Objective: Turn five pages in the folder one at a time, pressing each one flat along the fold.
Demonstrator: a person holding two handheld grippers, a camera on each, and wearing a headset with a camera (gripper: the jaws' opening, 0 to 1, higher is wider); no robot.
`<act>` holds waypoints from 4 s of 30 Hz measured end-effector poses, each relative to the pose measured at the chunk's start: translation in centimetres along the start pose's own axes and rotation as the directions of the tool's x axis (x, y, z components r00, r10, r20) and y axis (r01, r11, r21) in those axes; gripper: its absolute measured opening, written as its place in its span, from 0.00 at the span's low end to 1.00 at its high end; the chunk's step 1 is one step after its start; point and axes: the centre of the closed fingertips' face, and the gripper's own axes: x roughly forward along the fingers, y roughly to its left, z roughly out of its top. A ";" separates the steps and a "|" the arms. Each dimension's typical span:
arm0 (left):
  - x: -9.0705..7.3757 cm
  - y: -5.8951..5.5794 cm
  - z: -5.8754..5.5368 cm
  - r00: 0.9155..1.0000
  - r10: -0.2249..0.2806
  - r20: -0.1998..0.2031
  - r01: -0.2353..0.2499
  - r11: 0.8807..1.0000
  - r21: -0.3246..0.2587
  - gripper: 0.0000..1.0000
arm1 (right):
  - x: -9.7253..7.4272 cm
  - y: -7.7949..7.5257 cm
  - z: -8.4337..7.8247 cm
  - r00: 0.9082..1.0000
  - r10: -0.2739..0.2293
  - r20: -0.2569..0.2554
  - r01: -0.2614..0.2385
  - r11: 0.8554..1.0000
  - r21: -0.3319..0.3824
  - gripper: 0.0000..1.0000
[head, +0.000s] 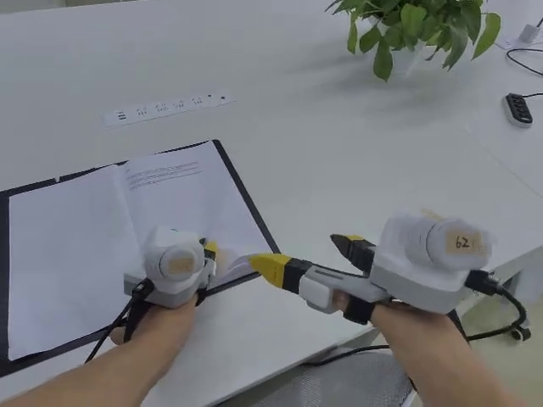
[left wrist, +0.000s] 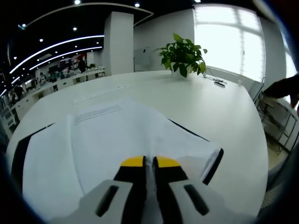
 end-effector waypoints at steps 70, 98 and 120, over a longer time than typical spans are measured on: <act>-4.3 1.3 1.8 0.999 -0.048 0.007 0.048 0.998 -0.049 0.14 | 7.8 -2.2 -1.9 0.997 0.039 -0.067 -0.016 0.952 0.304 0.00; -22.1 12.7 2.1 0.981 0.152 0.122 -0.137 0.983 -0.121 0.23 | 9.9 15.9 1.6 0.924 0.382 0.031 -0.380 0.904 0.195 0.00; -29.5 16.8 -3.7 0.964 0.258 0.065 -0.243 0.953 -0.181 0.23 | 16.1 22.9 -7.3 0.879 0.401 -0.258 -0.396 0.915 0.073 0.00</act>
